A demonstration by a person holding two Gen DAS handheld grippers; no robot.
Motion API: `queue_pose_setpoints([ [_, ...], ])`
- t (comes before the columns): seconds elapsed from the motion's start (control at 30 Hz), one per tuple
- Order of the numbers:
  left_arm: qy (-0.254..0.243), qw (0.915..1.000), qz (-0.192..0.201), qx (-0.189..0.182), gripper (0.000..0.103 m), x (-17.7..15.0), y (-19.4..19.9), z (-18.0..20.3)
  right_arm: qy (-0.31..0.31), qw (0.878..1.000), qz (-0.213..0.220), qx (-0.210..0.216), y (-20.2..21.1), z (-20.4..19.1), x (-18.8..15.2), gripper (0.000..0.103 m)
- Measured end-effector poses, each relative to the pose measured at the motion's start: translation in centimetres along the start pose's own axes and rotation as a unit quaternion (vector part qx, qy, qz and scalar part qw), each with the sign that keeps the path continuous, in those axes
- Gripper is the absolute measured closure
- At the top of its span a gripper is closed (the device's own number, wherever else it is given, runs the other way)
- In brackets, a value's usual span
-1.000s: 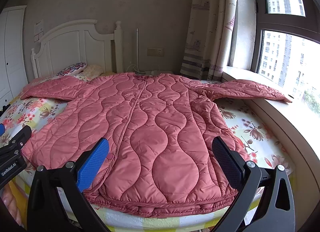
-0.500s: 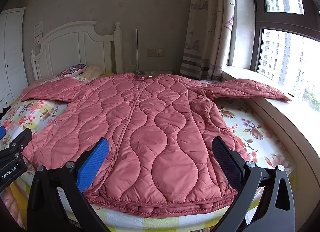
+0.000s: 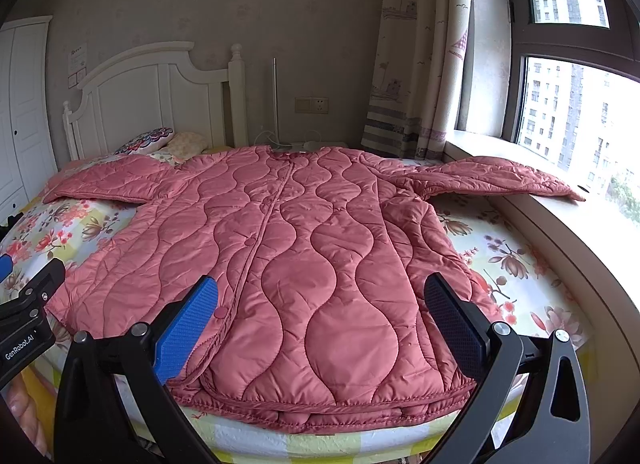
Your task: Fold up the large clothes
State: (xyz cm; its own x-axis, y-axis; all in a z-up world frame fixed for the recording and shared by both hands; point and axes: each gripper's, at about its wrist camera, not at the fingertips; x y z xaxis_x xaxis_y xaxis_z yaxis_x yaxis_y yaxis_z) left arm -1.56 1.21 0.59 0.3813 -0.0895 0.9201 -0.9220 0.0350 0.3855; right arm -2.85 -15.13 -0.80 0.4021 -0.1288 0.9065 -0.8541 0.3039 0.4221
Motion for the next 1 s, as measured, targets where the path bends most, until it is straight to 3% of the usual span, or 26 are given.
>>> queue_pose_setpoints([
  [1.0, 0.002, 1.0, -0.006, -0.005, 0.002, -0.74, -0.06, -0.93, 0.003, 1.0, -0.007, 0.004, -0.15, -0.43, -0.53, 0.004],
])
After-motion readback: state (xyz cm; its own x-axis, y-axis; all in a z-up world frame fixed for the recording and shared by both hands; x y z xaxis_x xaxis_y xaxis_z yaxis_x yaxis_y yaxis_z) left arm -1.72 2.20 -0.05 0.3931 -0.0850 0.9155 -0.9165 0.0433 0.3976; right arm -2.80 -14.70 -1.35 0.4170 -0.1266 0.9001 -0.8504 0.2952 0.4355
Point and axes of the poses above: each gripper's, at about its wrist camera, not at the fingertips, and y roughly against the way its jaws point, z to its right, x to its top, and after that the axes turned 5 degrees about z, right-handed
